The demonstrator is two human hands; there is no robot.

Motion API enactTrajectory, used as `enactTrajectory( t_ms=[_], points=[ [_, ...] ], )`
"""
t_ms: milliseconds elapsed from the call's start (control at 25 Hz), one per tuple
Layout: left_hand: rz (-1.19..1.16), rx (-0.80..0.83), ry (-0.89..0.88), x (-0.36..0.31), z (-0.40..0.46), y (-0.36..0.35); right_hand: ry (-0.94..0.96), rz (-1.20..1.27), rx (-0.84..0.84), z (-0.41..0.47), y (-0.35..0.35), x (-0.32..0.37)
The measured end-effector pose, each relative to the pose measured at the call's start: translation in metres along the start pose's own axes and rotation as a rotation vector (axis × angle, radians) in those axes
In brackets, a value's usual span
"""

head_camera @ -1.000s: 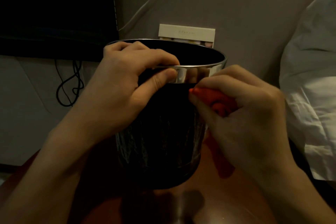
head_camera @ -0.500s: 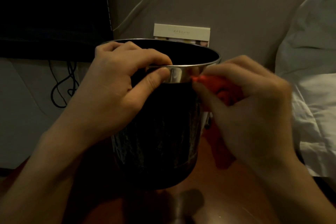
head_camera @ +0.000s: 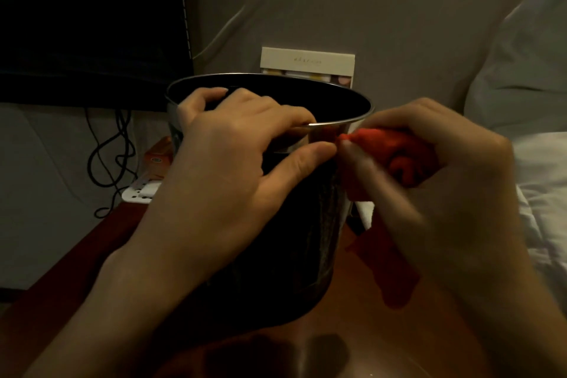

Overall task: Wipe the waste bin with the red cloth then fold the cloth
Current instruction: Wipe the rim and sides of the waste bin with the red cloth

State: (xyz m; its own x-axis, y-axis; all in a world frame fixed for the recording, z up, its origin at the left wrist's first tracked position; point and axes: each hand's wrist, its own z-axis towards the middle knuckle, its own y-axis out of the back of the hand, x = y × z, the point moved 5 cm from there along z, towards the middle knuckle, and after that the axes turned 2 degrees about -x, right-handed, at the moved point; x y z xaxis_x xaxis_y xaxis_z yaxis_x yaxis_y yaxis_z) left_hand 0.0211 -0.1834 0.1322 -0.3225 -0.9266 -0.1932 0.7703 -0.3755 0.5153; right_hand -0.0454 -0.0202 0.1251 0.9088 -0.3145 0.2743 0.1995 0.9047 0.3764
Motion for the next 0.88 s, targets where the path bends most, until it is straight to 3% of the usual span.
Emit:
enactTrajectory(
  t_ms=[240,480,880],
  points=[
    [-0.064,-0.073,-0.011,0.005,0.0,0.002,-0.067,-0.016,-0.046,0.003,0.009,0.001],
    [-0.157,0.028,-0.064,0.018,0.003,0.014,-0.131,0.011,-0.055,0.005,0.013,-0.004],
    [-0.21,-0.004,-0.059,0.022,0.002,0.011,0.097,-0.038,0.02,-0.018,-0.032,0.026]
  ],
)
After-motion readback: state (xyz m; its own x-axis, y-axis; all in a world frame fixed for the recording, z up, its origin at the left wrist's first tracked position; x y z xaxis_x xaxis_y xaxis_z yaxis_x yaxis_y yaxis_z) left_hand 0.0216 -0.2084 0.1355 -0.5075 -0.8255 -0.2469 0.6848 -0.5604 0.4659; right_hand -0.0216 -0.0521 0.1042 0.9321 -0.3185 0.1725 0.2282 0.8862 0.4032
